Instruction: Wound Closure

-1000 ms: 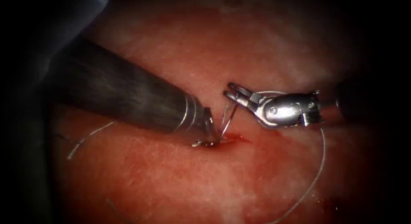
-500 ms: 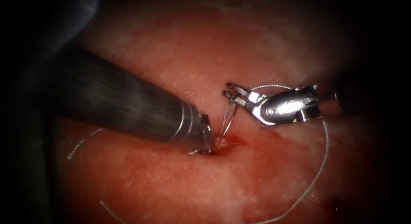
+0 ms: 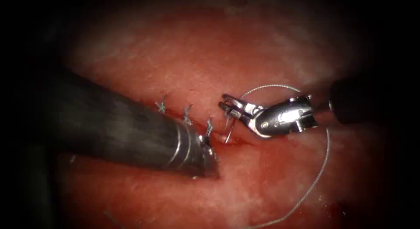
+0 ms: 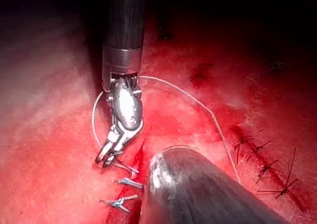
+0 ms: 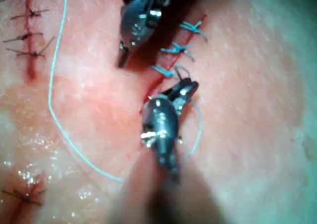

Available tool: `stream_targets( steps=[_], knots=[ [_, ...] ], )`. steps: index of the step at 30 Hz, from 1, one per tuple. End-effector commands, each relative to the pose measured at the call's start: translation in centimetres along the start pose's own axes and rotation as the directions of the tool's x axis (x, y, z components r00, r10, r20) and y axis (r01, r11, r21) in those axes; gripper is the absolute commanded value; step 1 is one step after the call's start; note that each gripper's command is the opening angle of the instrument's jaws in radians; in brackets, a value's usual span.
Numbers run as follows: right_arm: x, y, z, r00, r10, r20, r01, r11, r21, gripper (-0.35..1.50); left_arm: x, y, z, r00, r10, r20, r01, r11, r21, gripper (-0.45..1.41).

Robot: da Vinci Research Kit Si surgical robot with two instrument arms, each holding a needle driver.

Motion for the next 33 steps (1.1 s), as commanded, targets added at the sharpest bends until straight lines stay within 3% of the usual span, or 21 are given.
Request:
stream_targets(
  steps=[1,14,23,33],
  knots=[
    [0.01,-0.13,0.05,1.0,0.008,-0.012,-0.008,1.0,-0.002,-0.35,-0.03,0.1,0.11,1.0,-0.001,-0.007,0.001,1.0,-0.002,-0.37],
    [0.16,-0.06,0.09,0.997,0.029,-0.066,-0.031,0.999,-0.03,-0.35,-0.07,-0.16,0.18,0.991,-0.01,-0.132,0.011,1.0,0.009,-0.43],
    [0.18,-0.02,0.07,0.996,0.034,-0.083,-0.038,0.998,-0.044,-0.35,-0.1,-0.2,0.23,0.984,-0.015,-0.175,0.018,1.0,0.017,-0.4],
    [0.19,-0.02,0.06,0.987,0.13,-0.098,-0.134,0.99,-0.033,-0.35,-0.21,-0.15,0.29,0.979,-0.012,-0.202,0.017,1.0,0.02,-0.4]
  ],
)
